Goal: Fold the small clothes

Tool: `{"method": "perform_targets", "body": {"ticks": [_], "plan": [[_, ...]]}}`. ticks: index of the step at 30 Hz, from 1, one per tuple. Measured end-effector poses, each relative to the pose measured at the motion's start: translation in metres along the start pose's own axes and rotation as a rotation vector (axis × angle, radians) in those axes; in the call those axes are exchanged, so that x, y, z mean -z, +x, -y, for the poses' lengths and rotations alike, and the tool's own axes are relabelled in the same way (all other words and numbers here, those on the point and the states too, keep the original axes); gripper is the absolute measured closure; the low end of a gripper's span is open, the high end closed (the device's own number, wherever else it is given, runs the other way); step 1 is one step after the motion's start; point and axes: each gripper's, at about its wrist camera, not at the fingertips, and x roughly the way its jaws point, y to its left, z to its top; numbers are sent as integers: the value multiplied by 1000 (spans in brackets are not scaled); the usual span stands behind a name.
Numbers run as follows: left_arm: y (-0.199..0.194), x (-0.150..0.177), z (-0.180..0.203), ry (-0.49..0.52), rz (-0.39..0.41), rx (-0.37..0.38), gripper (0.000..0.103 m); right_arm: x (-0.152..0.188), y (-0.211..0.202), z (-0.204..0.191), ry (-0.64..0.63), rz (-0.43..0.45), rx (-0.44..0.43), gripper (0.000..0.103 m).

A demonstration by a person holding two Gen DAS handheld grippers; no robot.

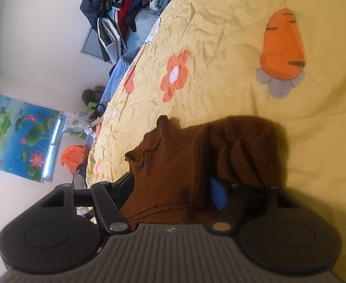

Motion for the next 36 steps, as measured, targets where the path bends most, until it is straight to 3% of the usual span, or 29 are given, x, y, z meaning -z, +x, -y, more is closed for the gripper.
{"method": "perform_targets", "body": {"ticks": [4, 8, 11, 17, 25, 26, 28, 29, 31, 33, 36], "plan": [[-25, -3, 2, 17, 36, 51, 48, 0, -2, 5, 15, 2, -24, 33], [-12, 5, 1, -29, -65, 104, 48, 1, -2, 7, 29, 9, -37, 31], [1, 11, -4, -44, -79, 46, 48, 1, -3, 6, 25, 7, -34, 31], [17, 7, -6, -22, -91, 12, 48, 1, -3, 7, 37, 6, -38, 30], [24, 1, 2, 40, -103, 11, 50, -3, 2, 3, 25, -6, -30, 26], [26, 1, 3, 45, -105, 10, 51, -4, 2, 3, 27, 4, -31, 27], [33, 0, 5, 63, -114, 10, 96, -4, 4, 2, 5, 27, -3, 52], [35, -1, 7, 66, -119, 12, 97, -3, 5, 0, -20, 38, 26, 91], [32, -3, 19, 119, -80, 5, 97, -2, 3, -3, -55, 73, 49, 89], [26, -9, 33, 150, -29, 32, 97, -5, -4, -7, -63, 112, 10, 89], [24, -27, 45, 119, 34, 86, 97, -20, -10, -7, -29, 171, -48, 89]]}}
